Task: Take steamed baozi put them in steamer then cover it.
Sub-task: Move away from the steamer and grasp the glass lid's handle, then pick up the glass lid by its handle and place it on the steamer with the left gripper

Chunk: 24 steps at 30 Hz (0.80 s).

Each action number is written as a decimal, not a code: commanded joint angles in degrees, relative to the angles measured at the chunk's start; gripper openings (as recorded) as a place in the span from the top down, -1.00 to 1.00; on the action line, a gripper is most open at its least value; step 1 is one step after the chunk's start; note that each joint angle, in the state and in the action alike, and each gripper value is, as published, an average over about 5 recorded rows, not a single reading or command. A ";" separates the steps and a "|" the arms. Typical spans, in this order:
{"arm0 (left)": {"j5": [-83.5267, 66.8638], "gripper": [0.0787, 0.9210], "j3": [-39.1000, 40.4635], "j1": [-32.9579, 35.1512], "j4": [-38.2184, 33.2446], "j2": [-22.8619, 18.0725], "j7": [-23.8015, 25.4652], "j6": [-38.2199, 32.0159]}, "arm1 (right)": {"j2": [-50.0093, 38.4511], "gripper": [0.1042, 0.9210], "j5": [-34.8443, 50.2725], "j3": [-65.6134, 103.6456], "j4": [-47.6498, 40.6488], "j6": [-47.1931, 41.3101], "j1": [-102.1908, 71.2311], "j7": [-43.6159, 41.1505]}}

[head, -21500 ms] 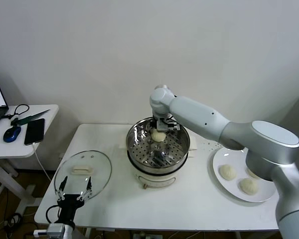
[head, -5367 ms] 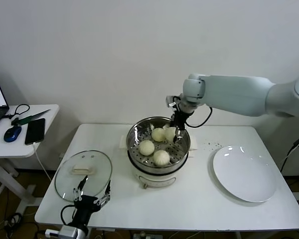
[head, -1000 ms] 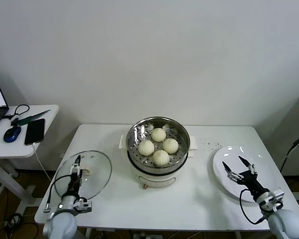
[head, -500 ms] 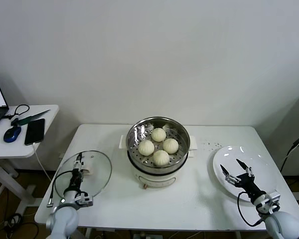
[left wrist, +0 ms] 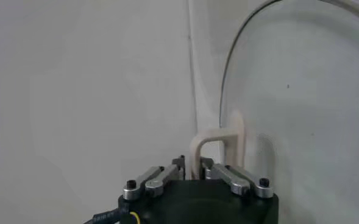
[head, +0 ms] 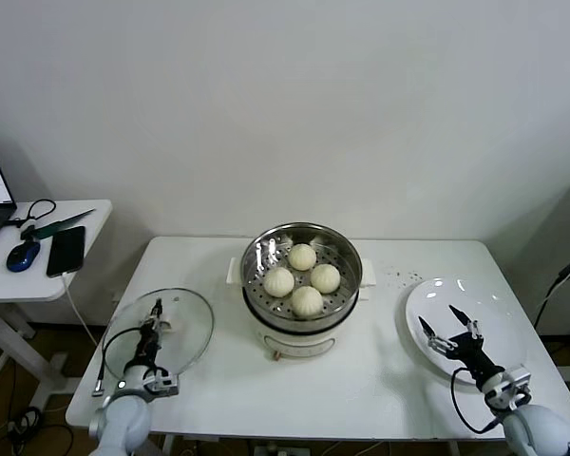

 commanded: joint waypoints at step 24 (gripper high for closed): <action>-8.87 0.82 7.85 17.21 -44.39 17.28 5.88 29.14 | -1.25 -0.76 -2.63 -0.44 -2.54 0.46 2.75 0.48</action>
